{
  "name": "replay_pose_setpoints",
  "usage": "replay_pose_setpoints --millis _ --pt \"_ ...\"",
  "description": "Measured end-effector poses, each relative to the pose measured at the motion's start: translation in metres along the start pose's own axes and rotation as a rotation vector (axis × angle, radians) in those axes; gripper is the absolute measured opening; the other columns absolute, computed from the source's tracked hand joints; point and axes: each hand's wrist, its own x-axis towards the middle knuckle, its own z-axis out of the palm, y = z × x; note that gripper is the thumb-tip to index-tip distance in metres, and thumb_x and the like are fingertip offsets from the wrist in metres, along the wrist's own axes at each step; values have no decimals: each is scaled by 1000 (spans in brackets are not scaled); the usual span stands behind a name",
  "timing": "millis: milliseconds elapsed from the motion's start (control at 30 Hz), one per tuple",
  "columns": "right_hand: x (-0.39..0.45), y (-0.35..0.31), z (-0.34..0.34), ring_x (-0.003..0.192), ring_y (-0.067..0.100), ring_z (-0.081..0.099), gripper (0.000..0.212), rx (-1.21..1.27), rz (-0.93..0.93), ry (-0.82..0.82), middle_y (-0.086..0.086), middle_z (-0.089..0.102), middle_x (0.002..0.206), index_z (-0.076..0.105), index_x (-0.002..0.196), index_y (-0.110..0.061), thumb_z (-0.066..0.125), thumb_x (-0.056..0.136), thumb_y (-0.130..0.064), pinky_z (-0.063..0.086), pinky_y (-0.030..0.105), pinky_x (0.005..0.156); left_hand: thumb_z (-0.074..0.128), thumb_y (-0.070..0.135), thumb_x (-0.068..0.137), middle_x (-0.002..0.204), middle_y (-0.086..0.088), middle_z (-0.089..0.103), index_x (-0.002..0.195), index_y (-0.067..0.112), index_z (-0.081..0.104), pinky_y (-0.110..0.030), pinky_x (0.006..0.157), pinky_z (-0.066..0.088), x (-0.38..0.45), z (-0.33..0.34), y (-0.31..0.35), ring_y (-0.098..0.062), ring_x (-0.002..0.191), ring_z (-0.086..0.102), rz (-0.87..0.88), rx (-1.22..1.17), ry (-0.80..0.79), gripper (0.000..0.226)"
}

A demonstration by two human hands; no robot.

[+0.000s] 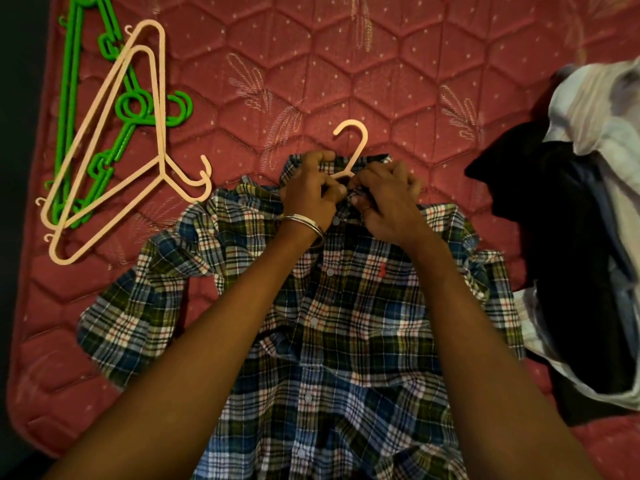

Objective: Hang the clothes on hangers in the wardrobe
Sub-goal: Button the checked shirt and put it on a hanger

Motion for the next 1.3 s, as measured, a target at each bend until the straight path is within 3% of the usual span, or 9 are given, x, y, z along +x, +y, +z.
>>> replay_pose_setpoints --millis 133,267,400,533,633,700,833,1033,1300 --pt "-2 3 1 107 29 41 34 -67 -50 8 1 54 105 61 108 -15 47 80 -28 21 41 81 61 1 83 82 -7 68 122 6 48 -35 79 51 -2 5 -3 -22 84 63 -7 42 12 42" --pt "-4 9 3 106 25 44 32 27 -36 37 -12 51 106 61 109 -23 50 85 -41 34 48 83 56 -4 87 79 1 61 122 4 45 -18 69 49 1 7 -1 -13 73 59 -151 -113 -40 37" --pt "-5 12 5 104 26 49 31 139 -48 33 -19 50 105 64 105 -25 54 84 -44 36 53 83 55 -4 86 83 -5 63 116 3 47 -33 78 52 0 8 -4 -19 77 60 -181 -89 -58 32" --pt "-4 10 8 99 22 43 26 171 -6 43 -9 52 100 64 101 -15 55 83 -30 37 52 82 64 5 83 96 -12 68 105 3 57 -46 85 51 -2 4 -5 -28 91 64 -133 3 -62 23" --pt "-6 9 8 95 19 37 24 172 30 84 -7 49 97 62 103 -13 55 84 -25 37 49 78 62 35 83 78 4 66 102 14 68 -53 86 48 5 -11 -8 -30 94 62 -66 170 -248 29" --pt "-8 9 6 94 22 40 22 178 23 108 -10 48 97 64 103 -17 57 84 -26 35 44 76 61 29 88 71 5 64 100 9 72 -47 82 49 11 -23 -8 -29 85 60 -36 258 -365 26" --pt "-12 12 5 99 26 49 22 181 -14 89 -14 54 102 64 107 -26 57 86 -30 38 50 80 68 14 85 102 -18 70 109 5 70 -24 80 44 19 -33 -1 -28 93 64 43 352 -504 25" --pt "-21 11 2 96 26 52 18 199 -79 107 -18 52 97 61 103 -23 56 86 -24 40 57 81 68 23 85 100 -17 70 108 9 71 -37 88 44 28 -36 5 -36 94 62 281 676 -547 28" --pt "-15 7 -10 98 23 43 22 111 -136 -6 -9 54 102 61 102 -24 54 81 -23 36 47 78 77 8 75 83 -11 72 89 12 73 -18 66 54 34 -42 24 -13 68 64 -119 97 -319 16"
